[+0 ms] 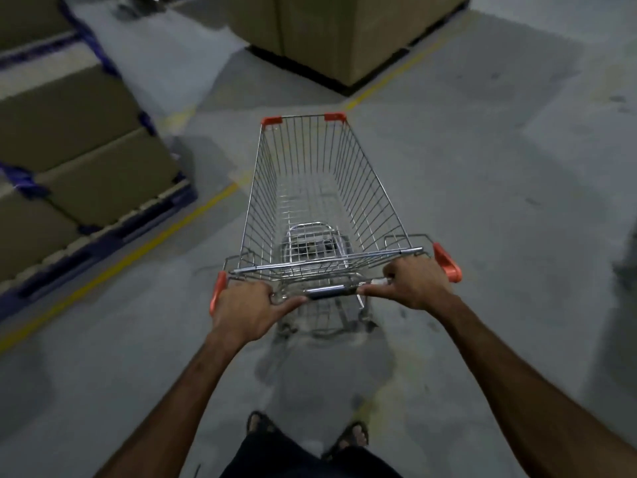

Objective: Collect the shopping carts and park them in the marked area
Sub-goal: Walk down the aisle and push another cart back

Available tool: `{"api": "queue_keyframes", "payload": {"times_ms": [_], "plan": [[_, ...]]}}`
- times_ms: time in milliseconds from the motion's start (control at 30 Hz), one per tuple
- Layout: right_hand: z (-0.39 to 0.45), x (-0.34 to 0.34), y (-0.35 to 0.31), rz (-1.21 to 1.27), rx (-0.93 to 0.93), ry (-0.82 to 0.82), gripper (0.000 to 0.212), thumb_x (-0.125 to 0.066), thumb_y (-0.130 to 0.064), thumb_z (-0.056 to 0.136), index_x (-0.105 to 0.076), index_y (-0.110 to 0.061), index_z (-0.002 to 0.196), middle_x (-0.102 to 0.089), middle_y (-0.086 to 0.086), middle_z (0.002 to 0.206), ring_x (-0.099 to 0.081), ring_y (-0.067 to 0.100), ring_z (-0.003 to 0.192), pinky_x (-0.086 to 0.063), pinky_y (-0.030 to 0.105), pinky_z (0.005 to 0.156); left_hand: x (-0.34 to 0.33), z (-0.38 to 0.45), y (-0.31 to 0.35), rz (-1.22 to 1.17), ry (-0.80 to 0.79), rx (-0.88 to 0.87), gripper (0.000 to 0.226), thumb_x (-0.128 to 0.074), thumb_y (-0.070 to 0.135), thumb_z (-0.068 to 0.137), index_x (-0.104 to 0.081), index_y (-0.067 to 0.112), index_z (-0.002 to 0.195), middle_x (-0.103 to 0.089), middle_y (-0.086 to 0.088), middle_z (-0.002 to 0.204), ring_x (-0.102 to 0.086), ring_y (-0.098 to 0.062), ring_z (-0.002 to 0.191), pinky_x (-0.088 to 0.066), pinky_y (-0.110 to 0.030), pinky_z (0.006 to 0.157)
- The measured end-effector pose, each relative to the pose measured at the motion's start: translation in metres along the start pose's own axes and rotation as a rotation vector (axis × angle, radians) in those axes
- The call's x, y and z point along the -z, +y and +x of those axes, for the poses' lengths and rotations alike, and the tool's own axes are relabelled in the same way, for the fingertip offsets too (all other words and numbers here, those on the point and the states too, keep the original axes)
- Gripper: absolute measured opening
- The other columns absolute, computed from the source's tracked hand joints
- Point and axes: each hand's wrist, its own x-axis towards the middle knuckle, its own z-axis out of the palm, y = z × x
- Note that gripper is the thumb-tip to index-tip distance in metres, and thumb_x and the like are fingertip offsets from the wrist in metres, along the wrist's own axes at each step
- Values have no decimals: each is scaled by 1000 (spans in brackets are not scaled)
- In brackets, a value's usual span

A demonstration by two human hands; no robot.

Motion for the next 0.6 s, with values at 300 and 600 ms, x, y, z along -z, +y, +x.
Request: {"api": "queue_keyframes", "payload": {"times_ms": [300,600], "plan": [[101,20,-162,-141,337,-46,88,-30,-106,69,-55,-23,60,-59,-7,60,-59,11,61,-51,33,67,-11,-66,-137,-118,3,369,102,-4,109,71,-59,24,60,-60,9,59,-67,-10,74,-9,-60,128],[175,18,-364,-237,676,-49,94,-17,-110,64,-51,-23,56,-55,-6,55,-58,12,59,-42,32,59,-23,-146,-278,-185,2,687,104,-2,108,72,-61,24,60,-59,11,53,-68,-8,70,-3,-60,129]]}}
